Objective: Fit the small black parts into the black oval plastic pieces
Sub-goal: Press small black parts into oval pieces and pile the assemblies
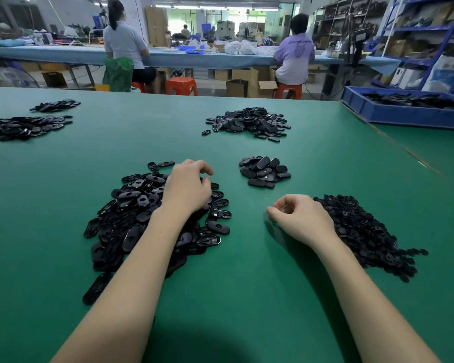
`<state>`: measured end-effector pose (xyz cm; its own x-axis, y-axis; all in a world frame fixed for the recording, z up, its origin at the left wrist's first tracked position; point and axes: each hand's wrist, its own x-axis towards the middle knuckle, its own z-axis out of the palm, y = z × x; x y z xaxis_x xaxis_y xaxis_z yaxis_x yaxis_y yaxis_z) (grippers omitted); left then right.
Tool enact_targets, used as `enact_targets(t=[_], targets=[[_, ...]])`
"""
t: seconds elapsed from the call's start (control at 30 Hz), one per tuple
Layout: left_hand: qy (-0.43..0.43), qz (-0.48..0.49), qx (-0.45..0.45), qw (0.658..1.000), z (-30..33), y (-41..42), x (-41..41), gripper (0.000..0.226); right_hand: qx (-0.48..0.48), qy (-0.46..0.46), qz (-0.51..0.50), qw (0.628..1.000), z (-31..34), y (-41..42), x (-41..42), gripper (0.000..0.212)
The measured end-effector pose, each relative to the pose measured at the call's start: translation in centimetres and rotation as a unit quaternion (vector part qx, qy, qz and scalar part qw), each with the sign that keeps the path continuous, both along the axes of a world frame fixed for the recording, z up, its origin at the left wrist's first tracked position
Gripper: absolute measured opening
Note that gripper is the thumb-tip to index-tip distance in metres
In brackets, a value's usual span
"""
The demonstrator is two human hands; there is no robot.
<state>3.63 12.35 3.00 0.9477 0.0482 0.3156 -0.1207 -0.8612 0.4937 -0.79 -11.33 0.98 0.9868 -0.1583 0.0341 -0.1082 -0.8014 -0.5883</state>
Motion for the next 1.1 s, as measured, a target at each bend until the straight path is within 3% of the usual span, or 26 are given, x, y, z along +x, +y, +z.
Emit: enact_targets(t=[0.13, 0.3, 0.6, 1.1], targets=[[0.088, 0.04, 0.087, 0.991, 0.0, 0.9, 0.3, 0.047, -0.007, -0.007, 0.005, 1.0, -0.2, 0.0, 0.2, 0.014], [0.129, 0.036, 0.084, 0.987, -0.2, 1.2, 0.4, 0.051, -0.016, -0.013, -0.005, 1.0, -0.5, 0.0, 0.3, 0.014], [0.083, 0.062, 0.057, 0.993, -0.6, 1.5, 0.5, 0.028, -0.018, -0.016, -0.014, 1.0, -0.6, 0.2, 0.4, 0.013], [0.012, 0.091, 0.038, 0.995, -0.4, 1.8, 0.3, 0.021, -0.009, -0.012, -0.02, 1.0, -0.4, 0.3, 0.2, 0.012]])
